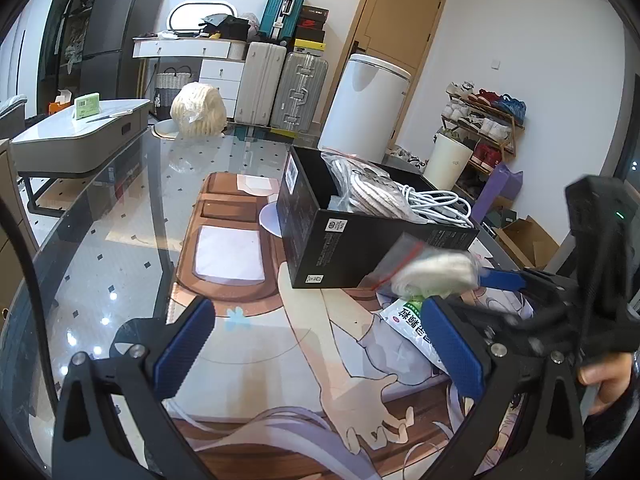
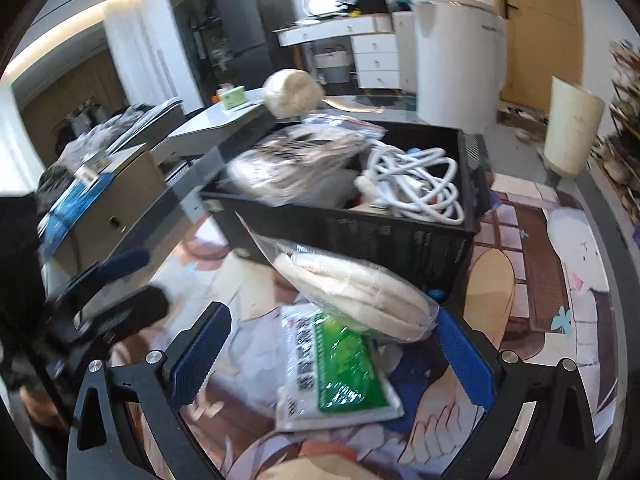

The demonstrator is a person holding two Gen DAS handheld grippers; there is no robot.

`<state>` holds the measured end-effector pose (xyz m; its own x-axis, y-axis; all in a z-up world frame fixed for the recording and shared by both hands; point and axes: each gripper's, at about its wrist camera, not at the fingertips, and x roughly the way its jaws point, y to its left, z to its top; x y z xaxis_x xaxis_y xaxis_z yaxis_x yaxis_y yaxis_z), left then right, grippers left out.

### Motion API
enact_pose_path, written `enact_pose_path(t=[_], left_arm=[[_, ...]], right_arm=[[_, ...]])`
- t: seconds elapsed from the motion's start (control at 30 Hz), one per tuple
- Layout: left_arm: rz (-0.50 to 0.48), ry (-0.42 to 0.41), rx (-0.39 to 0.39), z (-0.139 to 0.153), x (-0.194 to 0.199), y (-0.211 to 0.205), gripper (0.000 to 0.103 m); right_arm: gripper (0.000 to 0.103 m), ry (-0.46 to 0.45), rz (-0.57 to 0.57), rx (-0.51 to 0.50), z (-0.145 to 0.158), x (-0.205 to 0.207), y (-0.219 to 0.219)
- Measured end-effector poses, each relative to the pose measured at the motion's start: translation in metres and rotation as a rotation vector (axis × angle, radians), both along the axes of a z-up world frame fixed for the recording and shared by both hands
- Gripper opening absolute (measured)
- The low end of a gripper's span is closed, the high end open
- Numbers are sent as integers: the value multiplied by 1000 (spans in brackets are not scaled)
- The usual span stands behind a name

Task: Organize soft objects
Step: 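Withdraw both open grippers from the box toward the items on the mat, then grasp the clear bag of white rope with the right gripper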

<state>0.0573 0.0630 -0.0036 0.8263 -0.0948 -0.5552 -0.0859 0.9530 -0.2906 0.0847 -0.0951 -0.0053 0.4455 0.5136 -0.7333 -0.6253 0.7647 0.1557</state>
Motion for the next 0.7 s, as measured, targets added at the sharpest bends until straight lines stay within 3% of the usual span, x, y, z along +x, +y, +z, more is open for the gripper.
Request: enact_pose_path(t=[0.13, 0.5, 0.7], left_arm=[[5, 2, -18, -1, 0, 3, 103], [0, 3, -21, -2, 2, 3, 103], [-1, 6, -30, -2, 2, 5, 103]], right_arm=[[102, -65, 84, -24, 5, -19, 0], [102, -57, 193, -102, -3, -16, 4], [102, -45, 356, -137, -10, -21, 9]])
